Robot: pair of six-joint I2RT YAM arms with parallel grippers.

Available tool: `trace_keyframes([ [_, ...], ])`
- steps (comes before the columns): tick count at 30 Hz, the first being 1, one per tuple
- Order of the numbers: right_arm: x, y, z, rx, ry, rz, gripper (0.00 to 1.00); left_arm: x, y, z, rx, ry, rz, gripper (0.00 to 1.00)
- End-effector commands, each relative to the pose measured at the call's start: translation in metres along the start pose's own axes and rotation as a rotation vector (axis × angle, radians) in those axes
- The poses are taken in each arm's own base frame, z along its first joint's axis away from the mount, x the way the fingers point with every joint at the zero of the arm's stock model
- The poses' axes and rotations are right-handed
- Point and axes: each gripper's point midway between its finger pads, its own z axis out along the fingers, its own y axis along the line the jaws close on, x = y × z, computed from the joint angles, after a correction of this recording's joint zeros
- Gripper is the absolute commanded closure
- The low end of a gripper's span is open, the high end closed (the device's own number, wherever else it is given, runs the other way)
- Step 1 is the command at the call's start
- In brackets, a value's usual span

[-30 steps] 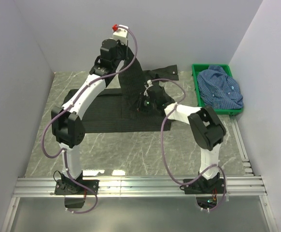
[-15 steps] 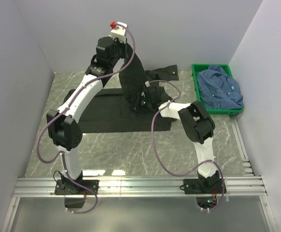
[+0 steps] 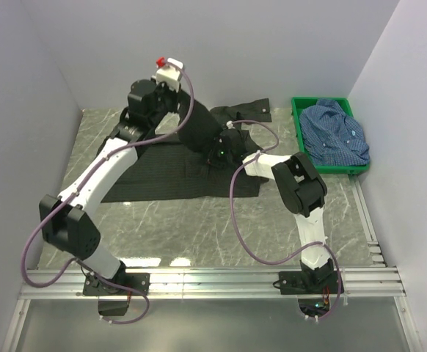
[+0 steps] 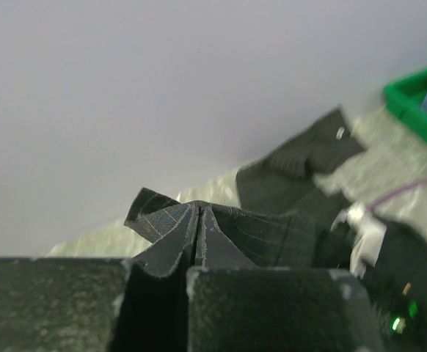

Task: Fold and stack the long sleeve shirts
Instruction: Fold the shirt

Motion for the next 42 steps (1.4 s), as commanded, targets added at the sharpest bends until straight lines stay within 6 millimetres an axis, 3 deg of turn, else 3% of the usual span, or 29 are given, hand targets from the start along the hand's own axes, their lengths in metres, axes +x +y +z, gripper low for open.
trace_keyframes([
  [1, -0.017, 0.013, 0.0, -0.047, -0.049, -0.009, 0.75, -0.005, 0.008, -0.021, -0.036, -0.034, 0.048, 1.0],
  [2, -0.016, 0.014, -0.002, -0.056, -0.045, -0.016, 0.75, 0.008, 0.005, -0.024, -0.027, -0.019, 0.043, 0.99],
  [3, -0.01, 0.011, -0.005, -0.053, -0.035, -0.02, 0.75, 0.002, 0.006, -0.032, -0.026, -0.04, 0.043, 1.0],
  [4, -0.013, 0.019, -0.014, -0.075, -0.042, -0.036, 0.75, 0.015, 0.004, -0.036, -0.021, -0.02, 0.046, 0.99],
  [6, -0.007, 0.014, -0.025, -0.069, -0.036, -0.048, 0.75, 0.014, 0.006, -0.049, -0.024, -0.035, 0.059, 0.98],
  [7, -0.014, 0.023, -0.039, -0.086, -0.057, -0.07, 0.75, 0.029, 0.004, -0.054, -0.021, -0.003, 0.07, 0.98],
  [9, -0.014, 0.024, -0.061, -0.08, -0.072, -0.093, 0.75, 0.037, 0.008, -0.068, -0.036, 0.03, 0.089, 0.98],
  [10, -0.014, 0.024, -0.068, -0.074, -0.078, -0.106, 0.75, 0.052, 0.008, -0.073, -0.037, 0.064, 0.093, 0.98],
  [11, -0.012, 0.021, -0.076, -0.059, -0.074, -0.111, 0.75, 0.049, 0.008, -0.083, -0.041, 0.06, 0.078, 0.97],
  [13, -0.01, 0.022, -0.098, -0.061, -0.087, -0.132, 0.75, 0.075, 0.005, -0.097, -0.045, 0.126, 0.042, 0.96],
  [15, -0.003, 0.021, -0.119, -0.058, -0.088, -0.141, 0.75, 0.075, 0.002, -0.114, -0.049, 0.119, -0.001, 0.95],
  [16, -0.001, 0.02, -0.125, -0.056, -0.084, -0.151, 0.75, 0.099, -0.007, -0.124, -0.035, 0.181, -0.056, 0.92],
  [18, 0.009, 0.016, -0.142, -0.045, -0.069, -0.161, 0.75, 0.106, -0.022, -0.14, 0.011, 0.198, -0.131, 0.82],
  [19, 0.013, 0.016, -0.147, -0.046, -0.063, -0.171, 0.75, 0.129, -0.031, -0.15, 0.016, 0.268, -0.203, 0.8],
  [21, 0.019, 0.016, -0.163, -0.047, -0.068, -0.181, 0.75, 0.144, -0.045, -0.166, 0.043, 0.316, -0.279, 0.78],
  [22, 0.021, 0.015, -0.168, -0.044, -0.069, -0.195, 0.75, 0.164, -0.051, -0.176, 0.023, 0.368, -0.358, 0.76],
  [24, 0.022, 0.014, -0.183, -0.032, -0.092, -0.209, 0.75, 0.181, -0.055, -0.196, -0.014, 0.426, -0.447, 0.71],
  [28, 0.025, 0.006, -0.201, -0.005, -0.106, -0.232, 0.74, 0.214, -0.052, -0.23, -0.197, 0.525, -0.722, 0.4],
  [30, 0.028, 0.003, -0.206, -0.001, -0.111, -0.237, 0.74, 0.219, -0.053, -0.239, -0.222, 0.537, -0.784, 0.33],
  [35, 0.025, -0.006, -0.209, 0.048, -0.117, -0.267, 0.74, 0.223, -0.043, -0.231, -0.396, 0.554, -0.938, 0.15],
  [36, 0.023, -0.006, -0.209, 0.056, -0.114, -0.291, 0.74, 0.213, -0.041, -0.223, -0.404, 0.546, -0.946, 0.14],
  [38, 0.02, -0.005, -0.21, 0.069, -0.111, -0.315, 0.73, 0.225, -0.039, -0.207, -0.452, 0.623, -0.941, 0.13],
  [39, 0.018, -0.004, -0.211, 0.07, -0.11, -0.338, 0.72, 0.21, -0.035, -0.193, -0.45, 0.612, -0.943, 0.13],
  [40, 0.017, -0.003, -0.213, 0.075, -0.107, -0.348, 0.72, 0.229, -0.031, -0.181, -0.498, 0.683, -0.934, 0.13],
  [41, 0.017, -0.004, -0.214, 0.083, -0.105, -0.357, 0.71, 0.231, -0.028, -0.173, -0.52, 0.707, -0.94, 0.14],
  [42, 0.016, -0.004, -0.216, 0.091, -0.107, -0.374, 0.71, 0.215, -0.026, -0.155, -0.508, 0.698, -0.966, 0.14],
])
